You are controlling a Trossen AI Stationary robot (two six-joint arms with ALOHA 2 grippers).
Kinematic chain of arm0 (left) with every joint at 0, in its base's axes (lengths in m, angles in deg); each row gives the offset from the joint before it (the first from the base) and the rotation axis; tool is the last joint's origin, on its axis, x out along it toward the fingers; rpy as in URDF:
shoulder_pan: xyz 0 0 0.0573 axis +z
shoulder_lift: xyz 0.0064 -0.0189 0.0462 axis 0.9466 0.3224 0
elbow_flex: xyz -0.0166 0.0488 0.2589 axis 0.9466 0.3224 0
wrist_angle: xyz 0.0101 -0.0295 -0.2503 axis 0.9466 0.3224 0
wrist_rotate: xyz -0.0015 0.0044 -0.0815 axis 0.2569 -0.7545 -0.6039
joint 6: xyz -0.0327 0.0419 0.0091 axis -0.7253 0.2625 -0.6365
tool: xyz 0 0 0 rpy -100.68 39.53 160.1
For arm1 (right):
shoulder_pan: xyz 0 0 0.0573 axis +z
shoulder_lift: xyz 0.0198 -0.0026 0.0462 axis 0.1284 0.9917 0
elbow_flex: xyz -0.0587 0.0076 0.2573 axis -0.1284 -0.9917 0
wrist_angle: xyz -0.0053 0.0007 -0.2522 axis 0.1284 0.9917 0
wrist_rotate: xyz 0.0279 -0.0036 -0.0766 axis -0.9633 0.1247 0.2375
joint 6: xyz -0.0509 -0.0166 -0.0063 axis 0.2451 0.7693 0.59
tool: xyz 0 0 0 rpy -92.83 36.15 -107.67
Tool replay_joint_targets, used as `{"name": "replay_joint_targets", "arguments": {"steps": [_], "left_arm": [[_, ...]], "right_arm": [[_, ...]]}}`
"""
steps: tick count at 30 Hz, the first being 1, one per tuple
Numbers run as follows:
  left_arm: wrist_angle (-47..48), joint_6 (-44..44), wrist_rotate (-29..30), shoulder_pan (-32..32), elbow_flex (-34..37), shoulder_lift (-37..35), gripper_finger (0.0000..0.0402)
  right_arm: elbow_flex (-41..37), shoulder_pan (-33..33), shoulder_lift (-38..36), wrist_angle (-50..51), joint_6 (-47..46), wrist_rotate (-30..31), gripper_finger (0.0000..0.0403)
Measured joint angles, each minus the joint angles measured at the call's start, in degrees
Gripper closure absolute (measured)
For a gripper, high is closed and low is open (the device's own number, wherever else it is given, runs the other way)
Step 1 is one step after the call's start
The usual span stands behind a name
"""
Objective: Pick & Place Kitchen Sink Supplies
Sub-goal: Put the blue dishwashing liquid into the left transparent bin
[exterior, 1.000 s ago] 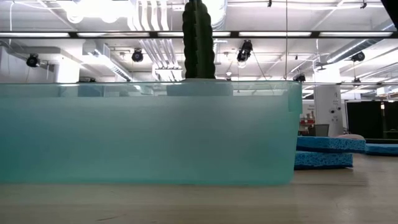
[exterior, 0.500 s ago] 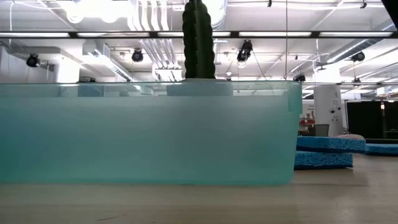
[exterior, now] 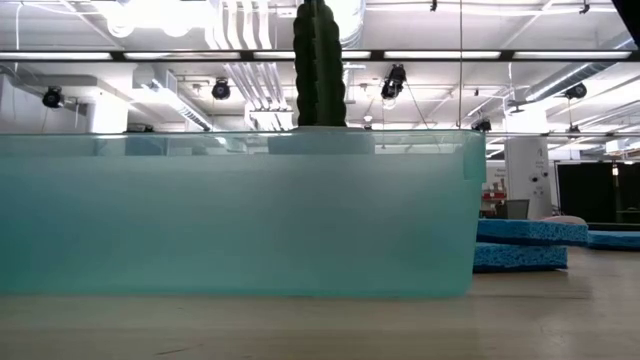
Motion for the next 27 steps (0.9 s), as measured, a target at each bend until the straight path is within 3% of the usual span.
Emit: {"name": "replay_joint_targets", "arguments": {"steps": [10,17,27], "left_arm": [[1.4,-0.1,1.2,0.0,0.0,-2.4,0.0266],[7.3,-0.7,2.7,0.0,0.0,-4.8,0.0273],[18.8,-1.6,16.7,0.0,0.1,-6.0,0.0262]], "right_arm": [[0.0,-0.3,0.0,-2.1,0.1,0.3,0.0163],[0.0,-0.2,-0.1,-1.7,-0.1,0.1,0.011],[0.0,-0.3,-0.4,-2.2,-1.4,0.2,0.0096]]}}
